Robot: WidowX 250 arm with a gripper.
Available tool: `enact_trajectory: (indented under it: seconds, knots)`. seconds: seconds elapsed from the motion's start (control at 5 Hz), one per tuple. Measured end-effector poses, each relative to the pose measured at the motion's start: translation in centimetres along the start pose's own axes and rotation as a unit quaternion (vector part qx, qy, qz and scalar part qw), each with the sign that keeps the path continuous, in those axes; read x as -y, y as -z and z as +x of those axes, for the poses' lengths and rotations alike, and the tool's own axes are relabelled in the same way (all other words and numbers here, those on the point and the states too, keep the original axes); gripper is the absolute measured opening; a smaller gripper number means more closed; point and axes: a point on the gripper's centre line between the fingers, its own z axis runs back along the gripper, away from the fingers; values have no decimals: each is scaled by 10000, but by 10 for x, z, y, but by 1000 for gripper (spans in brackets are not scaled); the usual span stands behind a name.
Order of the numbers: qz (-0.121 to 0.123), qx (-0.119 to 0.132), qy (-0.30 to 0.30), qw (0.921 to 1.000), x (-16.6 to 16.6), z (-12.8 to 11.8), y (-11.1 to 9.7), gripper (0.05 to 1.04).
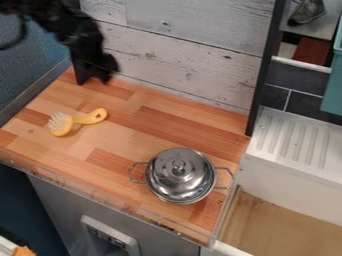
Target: Move the sushi to the upper right side of the table
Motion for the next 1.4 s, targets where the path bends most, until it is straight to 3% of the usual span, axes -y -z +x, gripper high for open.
enact_trajectory:
  seconds: [0.2, 0.4, 0.6, 1.0, 1.2, 1.4]
  knots:
    - [-452, 213, 509, 9975, 44, 20, 12, 444]
    - [-661, 297, 851, 9937, 67, 31, 16, 444]
    - [-850, -29, 1068, 9906, 87, 20, 44, 441]
    - [-739, -197, 1261, 9891, 95, 15, 69, 440]
    - [-739, -241, 1242, 9892, 95, 13, 71, 518]
    - [-869, -382, 1270, 9873, 98, 8, 75, 831]
